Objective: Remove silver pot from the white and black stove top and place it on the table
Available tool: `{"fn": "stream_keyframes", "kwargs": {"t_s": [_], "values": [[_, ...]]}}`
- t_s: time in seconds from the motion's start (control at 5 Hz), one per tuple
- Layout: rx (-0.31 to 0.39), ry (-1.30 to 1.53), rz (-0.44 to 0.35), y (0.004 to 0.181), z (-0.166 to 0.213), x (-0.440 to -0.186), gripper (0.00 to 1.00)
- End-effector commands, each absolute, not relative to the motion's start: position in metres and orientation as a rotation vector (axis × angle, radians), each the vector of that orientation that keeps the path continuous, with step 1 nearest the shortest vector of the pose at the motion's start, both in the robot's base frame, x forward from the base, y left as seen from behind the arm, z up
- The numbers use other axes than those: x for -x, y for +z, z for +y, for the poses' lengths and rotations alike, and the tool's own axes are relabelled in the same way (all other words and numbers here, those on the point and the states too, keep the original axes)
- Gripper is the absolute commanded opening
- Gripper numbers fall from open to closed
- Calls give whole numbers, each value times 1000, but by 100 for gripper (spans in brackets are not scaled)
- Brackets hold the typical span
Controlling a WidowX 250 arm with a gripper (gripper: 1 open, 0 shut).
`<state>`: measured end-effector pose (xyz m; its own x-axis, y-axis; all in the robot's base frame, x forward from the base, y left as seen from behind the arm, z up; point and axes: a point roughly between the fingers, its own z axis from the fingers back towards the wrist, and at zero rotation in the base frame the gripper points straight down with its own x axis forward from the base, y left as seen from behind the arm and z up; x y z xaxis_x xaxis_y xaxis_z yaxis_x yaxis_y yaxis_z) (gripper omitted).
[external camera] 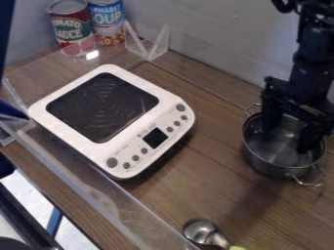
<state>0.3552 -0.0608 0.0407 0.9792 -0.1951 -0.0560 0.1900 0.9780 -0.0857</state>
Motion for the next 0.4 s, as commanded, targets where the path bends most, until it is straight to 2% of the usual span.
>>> {"fn": "stream_keyframes", "kwargs": {"t_s": [0.0, 0.2], "values": [[75, -211, 0, 60, -59, -368, 100], [75, -237, 9, 54, -63, -368, 100]]}}
